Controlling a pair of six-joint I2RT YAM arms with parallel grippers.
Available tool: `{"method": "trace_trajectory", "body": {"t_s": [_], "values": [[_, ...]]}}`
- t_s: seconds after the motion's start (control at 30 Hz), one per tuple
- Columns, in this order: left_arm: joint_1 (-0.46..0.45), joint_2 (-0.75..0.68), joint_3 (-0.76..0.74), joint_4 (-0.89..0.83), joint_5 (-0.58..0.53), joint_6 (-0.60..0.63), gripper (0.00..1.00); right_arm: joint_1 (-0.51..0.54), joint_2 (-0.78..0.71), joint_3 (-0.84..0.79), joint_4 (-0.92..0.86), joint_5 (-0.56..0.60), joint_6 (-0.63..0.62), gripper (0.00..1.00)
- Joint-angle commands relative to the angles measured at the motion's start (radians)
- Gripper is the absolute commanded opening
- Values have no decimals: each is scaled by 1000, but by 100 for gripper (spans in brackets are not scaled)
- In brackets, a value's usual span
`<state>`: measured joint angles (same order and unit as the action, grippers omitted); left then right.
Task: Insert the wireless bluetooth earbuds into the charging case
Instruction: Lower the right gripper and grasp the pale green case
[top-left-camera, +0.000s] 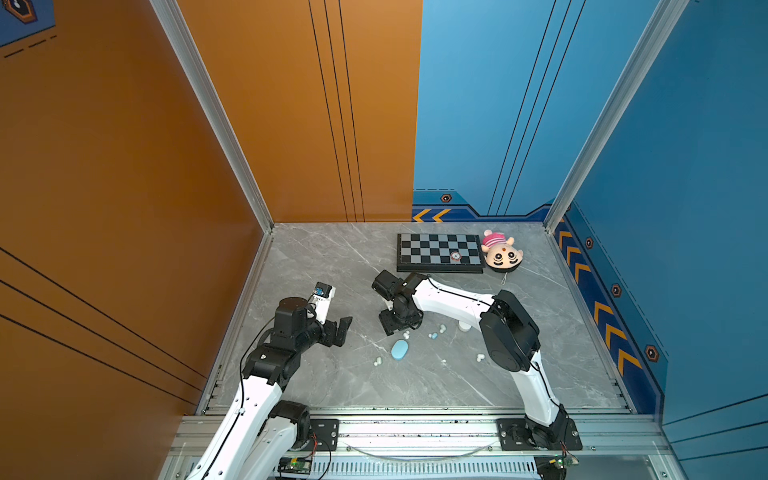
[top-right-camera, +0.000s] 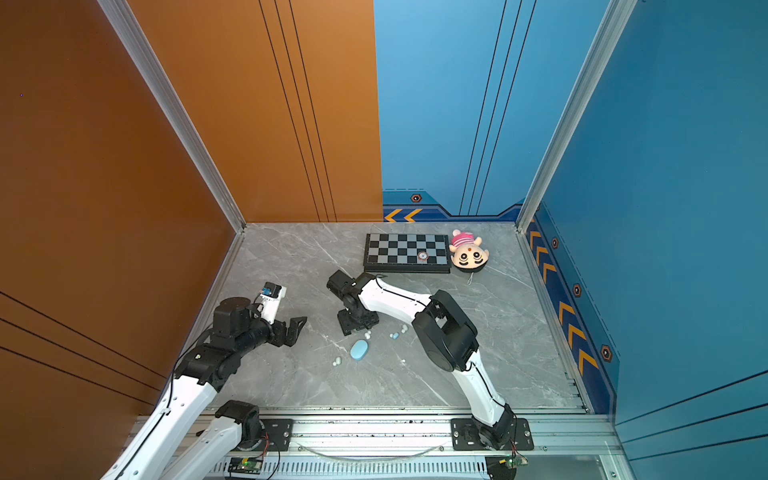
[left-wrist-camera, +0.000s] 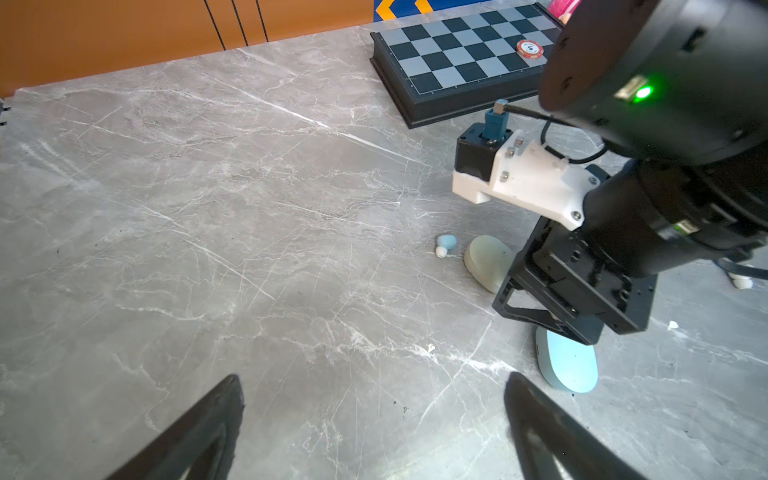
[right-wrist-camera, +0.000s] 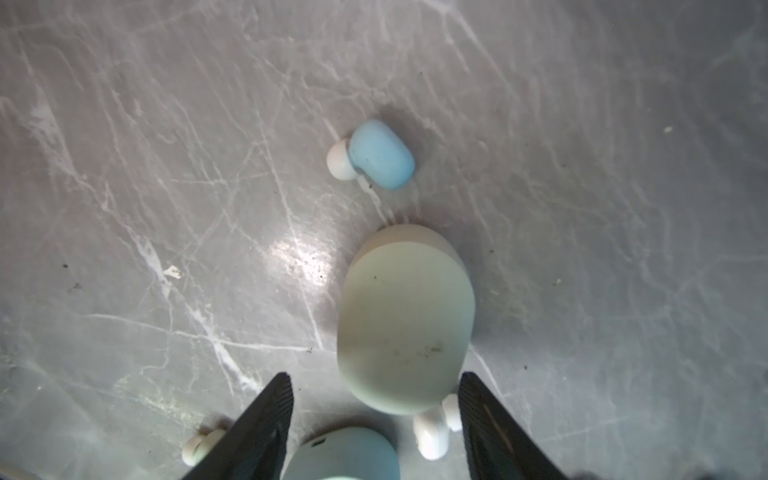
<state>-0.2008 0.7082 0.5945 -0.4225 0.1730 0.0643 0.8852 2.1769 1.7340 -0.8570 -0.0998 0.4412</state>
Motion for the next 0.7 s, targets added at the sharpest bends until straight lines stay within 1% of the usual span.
{"method": "trace_trajectory", "body": {"t_s": [0.0, 0.17, 0.23, 0.33, 0.53, 0.67], "values": [[-9, -1, 21, -32, -2, 19, 98, -10, 34, 51, -43, 36, -19, 62], [-11, 2, 25, -34, 1, 20, 98, -12, 52, 55, -50, 50, -22, 60], [-11, 2, 24, -37, 3, 22, 98, -14, 59, 88, -56, 56, -21, 57], [-11, 3, 26, -40, 3, 22, 98, -16, 64, 93, -61, 66, -19, 54], [-12, 4, 34, -46, 22, 4, 98, -17, 54, 97, -59, 78, -33, 43], [-17, 14, 43, -45, 41, -17, 98, -17, 47, 95, -60, 72, -53, 42]]}}
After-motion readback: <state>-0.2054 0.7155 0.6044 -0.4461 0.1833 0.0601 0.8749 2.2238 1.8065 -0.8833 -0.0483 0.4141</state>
